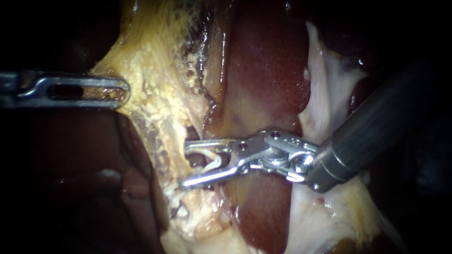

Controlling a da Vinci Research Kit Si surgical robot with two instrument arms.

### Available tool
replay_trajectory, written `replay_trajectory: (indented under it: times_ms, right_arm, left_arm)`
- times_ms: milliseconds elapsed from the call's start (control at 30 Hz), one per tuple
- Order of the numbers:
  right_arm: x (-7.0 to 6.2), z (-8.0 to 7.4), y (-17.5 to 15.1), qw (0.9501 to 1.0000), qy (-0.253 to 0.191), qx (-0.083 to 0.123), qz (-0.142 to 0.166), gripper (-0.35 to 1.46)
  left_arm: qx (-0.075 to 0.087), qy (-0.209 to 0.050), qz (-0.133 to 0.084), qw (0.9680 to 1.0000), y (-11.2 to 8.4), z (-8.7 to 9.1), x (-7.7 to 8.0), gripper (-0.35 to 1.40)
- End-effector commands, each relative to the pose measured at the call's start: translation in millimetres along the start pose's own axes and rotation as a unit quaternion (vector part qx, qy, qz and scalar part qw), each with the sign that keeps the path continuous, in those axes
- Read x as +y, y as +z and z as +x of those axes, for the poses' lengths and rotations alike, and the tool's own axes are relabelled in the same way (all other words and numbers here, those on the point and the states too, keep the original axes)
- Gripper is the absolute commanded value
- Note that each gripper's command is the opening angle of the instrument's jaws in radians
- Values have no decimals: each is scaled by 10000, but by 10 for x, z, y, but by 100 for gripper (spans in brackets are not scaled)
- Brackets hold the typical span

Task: Clipping third clip left tube

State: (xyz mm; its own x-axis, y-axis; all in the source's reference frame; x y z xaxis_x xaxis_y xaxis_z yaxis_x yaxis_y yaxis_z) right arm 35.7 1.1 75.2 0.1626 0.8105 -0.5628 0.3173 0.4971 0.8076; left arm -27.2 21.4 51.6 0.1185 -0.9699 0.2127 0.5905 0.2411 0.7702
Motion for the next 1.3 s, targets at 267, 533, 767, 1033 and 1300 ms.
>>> replay_trajectory:
  times_ms: [267,533,767,1033,1300]
  right_arm:
    - [-8,6,9,9985,238,-23,487,55]
    - [-8,1,17,9948,559,-185,827,54]
    - [-5,-15,23,9919,551,-494,1033,52]
    - [13,-34,33,9919,499,-833,815,52]
    - [7,-7,30,9921,593,-400,1030,51]
  left_arm:
    - [4,3,6,10000,0,0,2,-35]
    - [6,5,9,10000,1,-2,8,-35]
    - [10,8,13,10000,2,-3,14,-35]
    - [8,7,11,10000,2,-3,14,-35]
    - [8,7,12,10000,3,-3,14,-35]
